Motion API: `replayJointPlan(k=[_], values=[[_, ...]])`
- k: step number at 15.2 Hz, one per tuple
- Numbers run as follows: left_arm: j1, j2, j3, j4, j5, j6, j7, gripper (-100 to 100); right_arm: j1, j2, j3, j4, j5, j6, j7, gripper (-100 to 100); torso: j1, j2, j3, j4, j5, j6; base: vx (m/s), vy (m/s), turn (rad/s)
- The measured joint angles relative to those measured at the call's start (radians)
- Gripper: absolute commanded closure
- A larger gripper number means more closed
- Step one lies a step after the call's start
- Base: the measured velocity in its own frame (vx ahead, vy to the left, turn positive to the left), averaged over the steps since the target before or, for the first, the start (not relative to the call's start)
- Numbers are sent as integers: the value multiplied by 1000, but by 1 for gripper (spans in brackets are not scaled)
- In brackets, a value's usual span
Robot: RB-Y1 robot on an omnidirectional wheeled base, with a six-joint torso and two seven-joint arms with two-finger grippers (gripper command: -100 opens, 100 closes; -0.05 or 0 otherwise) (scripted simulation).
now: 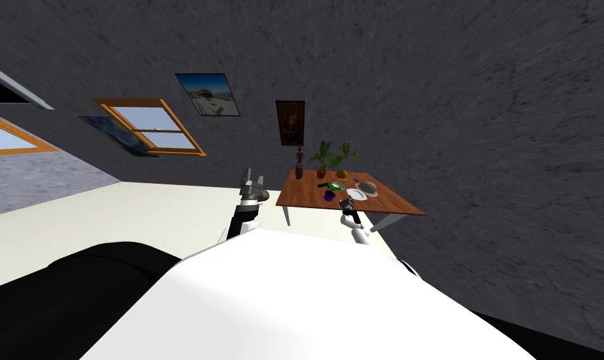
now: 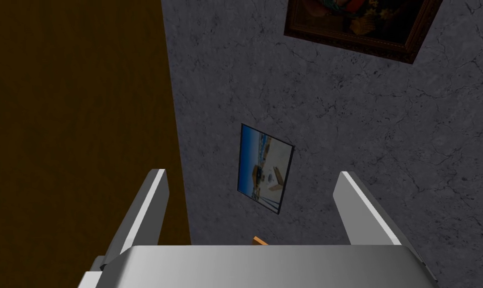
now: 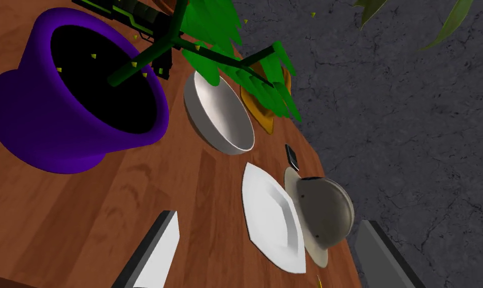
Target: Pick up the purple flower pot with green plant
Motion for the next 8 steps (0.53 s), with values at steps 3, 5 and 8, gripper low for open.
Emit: replayJointPlan(k=[3, 5, 8], values=[[0, 0, 0, 0, 0, 0, 0, 0, -10, 14, 5, -1, -41, 11, -49, -100, 1, 0, 0, 0, 0, 0, -2, -52, -3], [0, 0, 0, 0, 0, 0, 0, 0, -24, 29, 13, 12, -78, 11, -91, -100, 0, 0, 0, 0, 0, 0, 2, -50, 3], [0, 0, 0, 0, 0, 0, 0, 0, -33, 46, 18, 8, -118, 20, -141, -100, 1, -1, -1, 0, 0, 0, 14, -47, -7]])
